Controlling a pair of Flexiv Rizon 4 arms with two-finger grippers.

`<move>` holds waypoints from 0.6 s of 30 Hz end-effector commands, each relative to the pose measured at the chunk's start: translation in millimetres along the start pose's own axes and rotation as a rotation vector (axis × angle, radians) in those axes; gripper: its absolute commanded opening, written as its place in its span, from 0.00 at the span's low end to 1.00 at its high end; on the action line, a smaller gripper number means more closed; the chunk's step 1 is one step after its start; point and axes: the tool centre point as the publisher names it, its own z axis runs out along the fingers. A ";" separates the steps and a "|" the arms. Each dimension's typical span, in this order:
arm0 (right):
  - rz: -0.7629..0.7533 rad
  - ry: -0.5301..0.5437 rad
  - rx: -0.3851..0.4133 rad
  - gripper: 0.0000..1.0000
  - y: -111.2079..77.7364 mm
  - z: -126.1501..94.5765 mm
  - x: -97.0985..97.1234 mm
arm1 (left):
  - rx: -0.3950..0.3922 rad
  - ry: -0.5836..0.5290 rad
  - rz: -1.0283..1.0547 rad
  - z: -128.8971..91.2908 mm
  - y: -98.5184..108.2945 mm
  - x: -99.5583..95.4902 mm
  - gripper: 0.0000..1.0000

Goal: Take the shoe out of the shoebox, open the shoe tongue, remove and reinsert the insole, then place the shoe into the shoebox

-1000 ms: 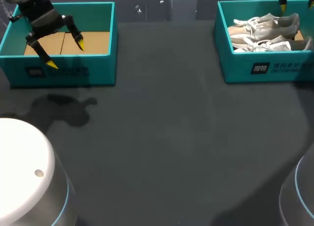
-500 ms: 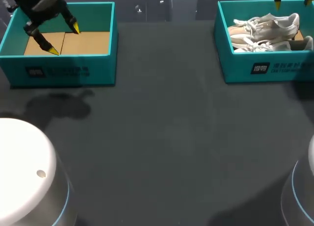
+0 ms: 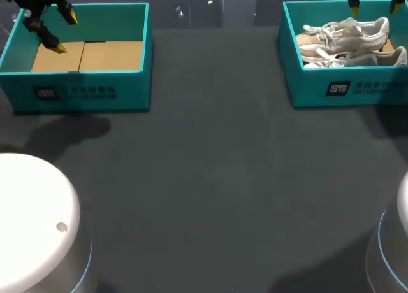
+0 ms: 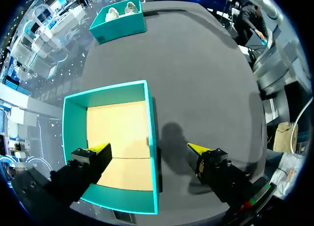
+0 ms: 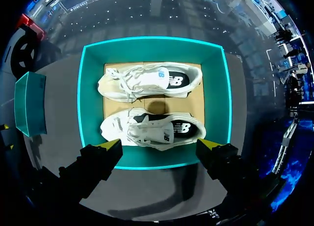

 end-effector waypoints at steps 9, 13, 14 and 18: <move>0.078 0.047 0.005 1.00 -17.5 -2.8 9.7 | -0.281 -0.108 -0.957 -12.2 2.0 4.1 1.00; 0.118 0.022 0.029 1.00 -38.7 -6.5 17.2 | -0.338 -0.053 -1.170 -11.5 11.0 -8.4 1.00; 0.123 0.018 0.034 1.00 -43.7 -6.9 20.2 | -0.349 -0.035 -1.225 -11.8 13.8 -11.8 1.00; 0.127 0.007 0.048 1.00 -59.1 -5.9 31.6 | -0.394 -0.040 -1.411 -11.8 21.8 -22.6 1.00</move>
